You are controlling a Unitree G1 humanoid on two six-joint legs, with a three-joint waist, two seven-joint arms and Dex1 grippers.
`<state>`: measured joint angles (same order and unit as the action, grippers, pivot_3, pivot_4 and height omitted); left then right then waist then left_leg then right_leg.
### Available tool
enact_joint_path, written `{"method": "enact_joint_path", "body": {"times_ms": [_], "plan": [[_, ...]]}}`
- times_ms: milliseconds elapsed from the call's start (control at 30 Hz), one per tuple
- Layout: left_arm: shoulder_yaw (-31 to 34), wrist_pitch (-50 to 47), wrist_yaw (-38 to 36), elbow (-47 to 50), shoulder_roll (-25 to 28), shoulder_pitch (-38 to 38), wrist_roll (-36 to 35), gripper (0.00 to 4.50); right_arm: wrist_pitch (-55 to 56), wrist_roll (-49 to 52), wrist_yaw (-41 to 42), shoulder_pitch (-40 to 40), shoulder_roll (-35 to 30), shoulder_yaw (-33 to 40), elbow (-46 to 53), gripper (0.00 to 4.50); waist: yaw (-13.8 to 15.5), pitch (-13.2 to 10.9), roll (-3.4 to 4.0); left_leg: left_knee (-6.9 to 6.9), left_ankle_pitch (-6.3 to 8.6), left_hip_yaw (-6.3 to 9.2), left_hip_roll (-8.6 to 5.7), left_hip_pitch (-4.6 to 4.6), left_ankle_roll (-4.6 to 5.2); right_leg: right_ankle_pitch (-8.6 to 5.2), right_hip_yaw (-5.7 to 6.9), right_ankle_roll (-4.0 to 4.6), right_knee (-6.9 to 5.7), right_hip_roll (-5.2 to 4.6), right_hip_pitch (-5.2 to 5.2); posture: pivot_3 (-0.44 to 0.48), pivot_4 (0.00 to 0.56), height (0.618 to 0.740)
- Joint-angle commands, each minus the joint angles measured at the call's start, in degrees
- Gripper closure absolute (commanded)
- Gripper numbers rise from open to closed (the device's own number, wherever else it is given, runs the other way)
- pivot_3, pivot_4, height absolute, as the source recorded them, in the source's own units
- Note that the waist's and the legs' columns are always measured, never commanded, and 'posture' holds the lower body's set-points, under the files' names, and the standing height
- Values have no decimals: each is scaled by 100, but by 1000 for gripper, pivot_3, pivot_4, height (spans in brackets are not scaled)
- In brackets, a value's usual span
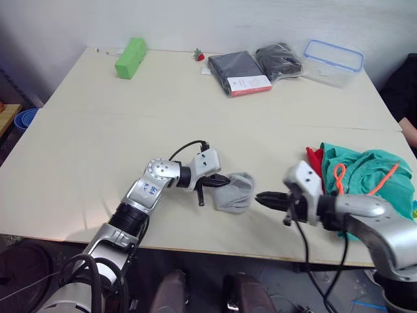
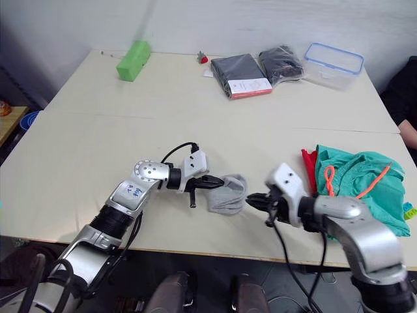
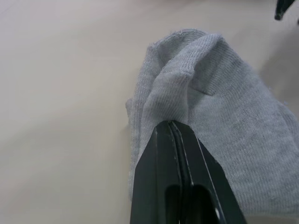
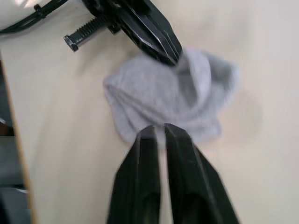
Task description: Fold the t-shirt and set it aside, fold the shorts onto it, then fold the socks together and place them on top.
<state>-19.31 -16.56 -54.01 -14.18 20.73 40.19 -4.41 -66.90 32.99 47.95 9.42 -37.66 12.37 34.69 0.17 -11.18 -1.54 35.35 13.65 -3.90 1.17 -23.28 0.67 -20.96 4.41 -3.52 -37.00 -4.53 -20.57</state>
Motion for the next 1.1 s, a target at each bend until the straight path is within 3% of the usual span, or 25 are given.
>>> {"method": "enact_joint_path", "body": {"times_ms": [33,167,300,633,900,1000,1100], "plan": [[112,-55,-80,406,67,-91,-72,4500,-1162,841,-437,131,599,548,-22,2632,-27,0,1,0,-1,1,3,1,-2,0,1,0,-3,2,0,0,150,740],[83,-59,-133,599,148,-203,-20,4500,-2441,886,-1478,675,1966,1294,-832,1297,-48,0,5,-2,-8,0,6,2,-9,0,-1,1,-13,6,-6,0,150,740],[80,-73,-84,648,173,-247,49,4500,-2560,1473,-2150,594,2302,1338,-1375,13,-27,1,12,-6,-13,2,-1,-2,-14,0,-2,2,-16,0,-11,0,150,740],[136,-283,-18,941,312,-360,24,4500,-2560,3075,-3724,869,2444,1366,-2387,13,-165,4,13,-12,-10,0,2,8,-4,0,-5,1,-18,4,-5,0,150,740],[147,-338,18,975,300,-325,18,4500,-2552,2862,-4276,1671,2930,1187,-3168,13,-252,5,14,-12,-25,-8,7,15,-15,0,-14,1,-43,9,-16,0,150,740],[152,-341,30,948,300,-304,22,4500,-2454,2657,-4348,1902,3071,1172,-3416,640,-266,5,15,-14,-26,-10,7,13,-17,-1,-16,2,-47,10,-22,0,150,740],[174,-357,23,993,335,-333,10,4500,-2381,2482,-4426,2004,3151,1282,-3546,1707,-264,5,15,-19,-27,-14,7,8,-19,-1,-19,2,-50,9,-31,0,150,740]]}}
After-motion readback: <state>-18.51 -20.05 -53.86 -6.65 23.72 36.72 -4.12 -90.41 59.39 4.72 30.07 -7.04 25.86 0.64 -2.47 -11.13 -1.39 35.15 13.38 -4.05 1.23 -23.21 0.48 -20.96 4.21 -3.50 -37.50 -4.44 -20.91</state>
